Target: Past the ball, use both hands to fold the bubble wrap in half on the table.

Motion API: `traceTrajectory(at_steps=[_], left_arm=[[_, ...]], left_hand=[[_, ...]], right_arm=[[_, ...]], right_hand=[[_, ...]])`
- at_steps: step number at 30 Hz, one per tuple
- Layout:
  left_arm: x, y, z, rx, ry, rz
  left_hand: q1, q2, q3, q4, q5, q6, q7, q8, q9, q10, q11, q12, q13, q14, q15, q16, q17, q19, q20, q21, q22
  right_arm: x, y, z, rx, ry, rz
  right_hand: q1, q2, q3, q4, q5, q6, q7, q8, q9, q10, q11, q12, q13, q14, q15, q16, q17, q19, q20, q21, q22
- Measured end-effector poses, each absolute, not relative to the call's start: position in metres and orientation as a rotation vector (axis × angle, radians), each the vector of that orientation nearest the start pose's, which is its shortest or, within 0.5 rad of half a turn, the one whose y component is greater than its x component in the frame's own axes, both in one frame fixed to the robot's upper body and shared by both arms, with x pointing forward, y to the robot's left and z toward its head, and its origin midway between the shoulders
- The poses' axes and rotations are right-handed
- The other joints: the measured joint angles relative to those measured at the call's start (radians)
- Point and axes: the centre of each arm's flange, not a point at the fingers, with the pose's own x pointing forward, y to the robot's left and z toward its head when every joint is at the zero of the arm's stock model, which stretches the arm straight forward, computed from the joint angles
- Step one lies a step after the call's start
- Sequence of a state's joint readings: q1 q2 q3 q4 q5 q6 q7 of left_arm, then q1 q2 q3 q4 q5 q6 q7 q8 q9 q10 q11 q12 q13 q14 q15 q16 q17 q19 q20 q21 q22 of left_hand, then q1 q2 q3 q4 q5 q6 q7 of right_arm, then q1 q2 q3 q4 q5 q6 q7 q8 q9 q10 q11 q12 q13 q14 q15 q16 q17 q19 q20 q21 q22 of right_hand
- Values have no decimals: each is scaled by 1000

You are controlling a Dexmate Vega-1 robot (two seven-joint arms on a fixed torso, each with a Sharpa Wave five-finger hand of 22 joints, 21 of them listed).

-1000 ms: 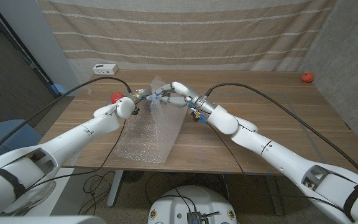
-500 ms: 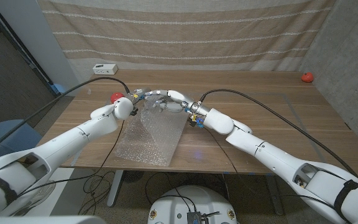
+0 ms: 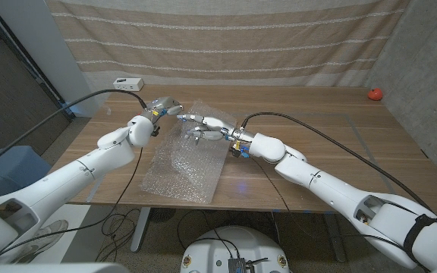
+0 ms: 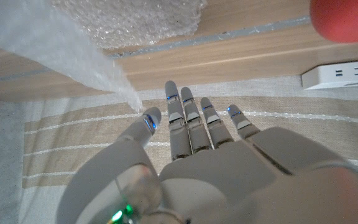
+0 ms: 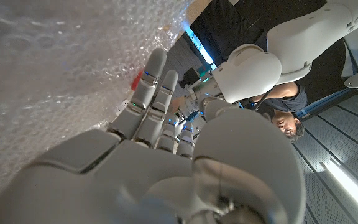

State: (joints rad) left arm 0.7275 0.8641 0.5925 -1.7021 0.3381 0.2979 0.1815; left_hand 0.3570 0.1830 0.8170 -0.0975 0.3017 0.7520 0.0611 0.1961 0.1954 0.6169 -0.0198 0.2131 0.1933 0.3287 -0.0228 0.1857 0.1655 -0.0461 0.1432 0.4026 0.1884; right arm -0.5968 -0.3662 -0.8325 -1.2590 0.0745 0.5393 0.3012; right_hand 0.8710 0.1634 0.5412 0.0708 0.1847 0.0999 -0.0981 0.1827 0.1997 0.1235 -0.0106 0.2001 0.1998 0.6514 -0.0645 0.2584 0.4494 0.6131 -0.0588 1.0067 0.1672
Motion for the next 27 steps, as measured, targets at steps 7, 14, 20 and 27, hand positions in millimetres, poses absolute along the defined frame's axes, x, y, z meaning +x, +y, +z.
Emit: traceTrajectory(at_steps=[7,14,20,27], left_arm=[[581,309,58,1220,-687,399],[553,314,58,1124,-845,519],[544,318,52,1025,-912,522],[545,321,44,879,-946,433]], left_hand=[[-30,-37,-57,12,-7,-25,-20,-11,0,7,-6,3,5,45,2,12,15,50,24,9,1],[-120,-25,-87,114,-66,-229,-73,-30,0,-120,3,-25,9,23,13,2,17,87,41,23,10],[-141,-27,-83,135,-94,-352,-103,-31,-5,-213,6,-32,8,-23,14,-8,12,93,46,23,10],[-160,-35,-80,139,-117,-469,-150,-31,-14,-332,5,-37,2,-90,17,-12,6,96,31,23,10]], right_arm=[[588,-11,-36,-738,-849,950],[586,-10,-35,-739,-850,951],[583,-16,-29,-695,-874,907],[577,-31,-17,-639,-927,799]], right_hand=[[-4,4,8,0,4,11,11,6,0,26,4,8,0,-11,0,-11,-5,0,0,-9,-3],[-4,4,14,-6,4,29,21,10,-5,34,12,8,0,-20,2,-19,-9,0,0,-16,-5],[-16,-8,36,-34,8,75,24,20,-5,64,22,8,-5,-134,13,-63,-30,-103,8,-69,-4],[-100,-47,-9,-28,-11,118,14,25,-8,109,27,8,-9,-196,18,-62,-49,-210,20,-132,-4]])
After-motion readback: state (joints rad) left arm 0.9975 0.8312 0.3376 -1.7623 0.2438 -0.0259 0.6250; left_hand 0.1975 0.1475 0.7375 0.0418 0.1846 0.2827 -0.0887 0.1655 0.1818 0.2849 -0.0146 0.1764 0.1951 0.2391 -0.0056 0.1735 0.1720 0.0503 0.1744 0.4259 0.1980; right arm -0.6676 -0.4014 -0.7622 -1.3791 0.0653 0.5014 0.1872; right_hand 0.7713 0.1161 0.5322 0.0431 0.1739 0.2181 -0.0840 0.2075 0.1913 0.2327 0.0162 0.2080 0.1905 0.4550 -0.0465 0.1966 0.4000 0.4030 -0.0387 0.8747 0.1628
